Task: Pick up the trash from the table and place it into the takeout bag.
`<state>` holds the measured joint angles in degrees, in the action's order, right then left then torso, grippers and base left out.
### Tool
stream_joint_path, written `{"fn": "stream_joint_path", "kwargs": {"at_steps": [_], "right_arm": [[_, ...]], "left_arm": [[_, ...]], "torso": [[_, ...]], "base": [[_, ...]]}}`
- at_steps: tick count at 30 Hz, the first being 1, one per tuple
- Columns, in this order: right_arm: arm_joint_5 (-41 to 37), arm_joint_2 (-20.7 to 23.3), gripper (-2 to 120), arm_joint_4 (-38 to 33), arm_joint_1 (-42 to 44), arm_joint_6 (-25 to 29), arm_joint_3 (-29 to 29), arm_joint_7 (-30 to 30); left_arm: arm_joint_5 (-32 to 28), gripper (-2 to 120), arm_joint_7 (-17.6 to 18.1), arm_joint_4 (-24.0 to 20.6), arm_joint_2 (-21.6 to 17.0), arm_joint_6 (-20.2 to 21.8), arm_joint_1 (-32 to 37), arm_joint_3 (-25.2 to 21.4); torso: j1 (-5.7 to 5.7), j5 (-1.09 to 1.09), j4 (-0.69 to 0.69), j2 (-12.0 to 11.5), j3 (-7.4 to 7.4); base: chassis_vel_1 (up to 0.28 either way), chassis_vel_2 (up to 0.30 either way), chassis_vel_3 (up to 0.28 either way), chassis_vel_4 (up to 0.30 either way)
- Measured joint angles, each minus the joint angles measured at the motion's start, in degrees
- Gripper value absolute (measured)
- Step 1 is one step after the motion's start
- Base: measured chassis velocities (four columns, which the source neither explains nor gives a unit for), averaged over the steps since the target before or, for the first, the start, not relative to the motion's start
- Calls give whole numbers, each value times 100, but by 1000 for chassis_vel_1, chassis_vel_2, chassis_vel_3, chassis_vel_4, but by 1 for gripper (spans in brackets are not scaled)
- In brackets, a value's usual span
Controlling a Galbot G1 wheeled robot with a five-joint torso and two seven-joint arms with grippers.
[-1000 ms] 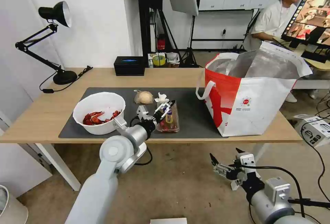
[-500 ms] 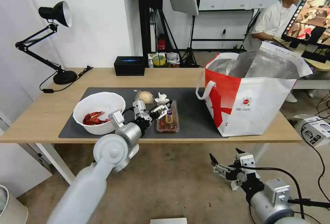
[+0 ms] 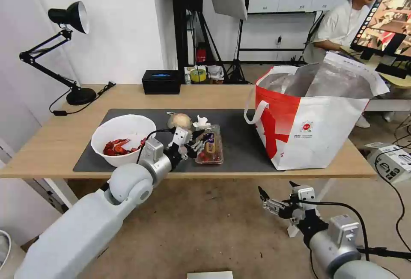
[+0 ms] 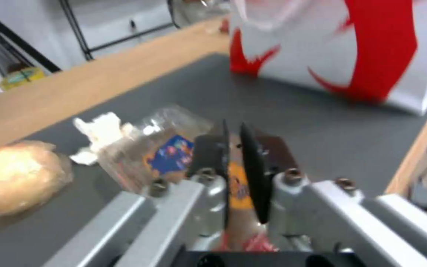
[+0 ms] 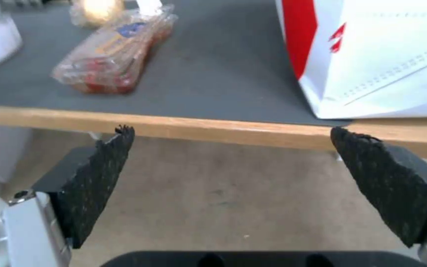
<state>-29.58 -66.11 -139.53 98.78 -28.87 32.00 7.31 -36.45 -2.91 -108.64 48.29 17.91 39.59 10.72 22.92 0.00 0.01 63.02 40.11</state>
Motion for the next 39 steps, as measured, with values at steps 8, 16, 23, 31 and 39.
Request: {"fn": "stream_joint_path", "kwargs": {"at_steps": [8,16,23,31,39], "right_arm": [[-1204,-19,100,62,-323,164,89,208],[-2022,220,100,314,-747,376,125,233],[-3028,267,100,572,-1343,778,0,208],[-3843,286,100,1068,-2124,799,-230,531],[-4469,182,100,1598,-2725,727,-545,757]], "left_arm": [[-30,0,-67,562,93,-60,-990,1007],[123,0,-190,923,18,-103,-1173,1187],[289,0,-275,960,-38,-167,-1076,1193],[338,0,-285,978,-88,-205,-1050,1204],[322,0,-267,965,-95,-217,-1003,1162]], "torso": [[0,2,-3,0,0],[0,0,-1,0,0],[0,0,-1,0,-1],[0,0,0,0,0],[0,0,-1,0,0]], "base": [[0,0,0,0],[0,0,0,0],[0,0,0,0],[0,0,0,0],[0,0,0,0]]}}
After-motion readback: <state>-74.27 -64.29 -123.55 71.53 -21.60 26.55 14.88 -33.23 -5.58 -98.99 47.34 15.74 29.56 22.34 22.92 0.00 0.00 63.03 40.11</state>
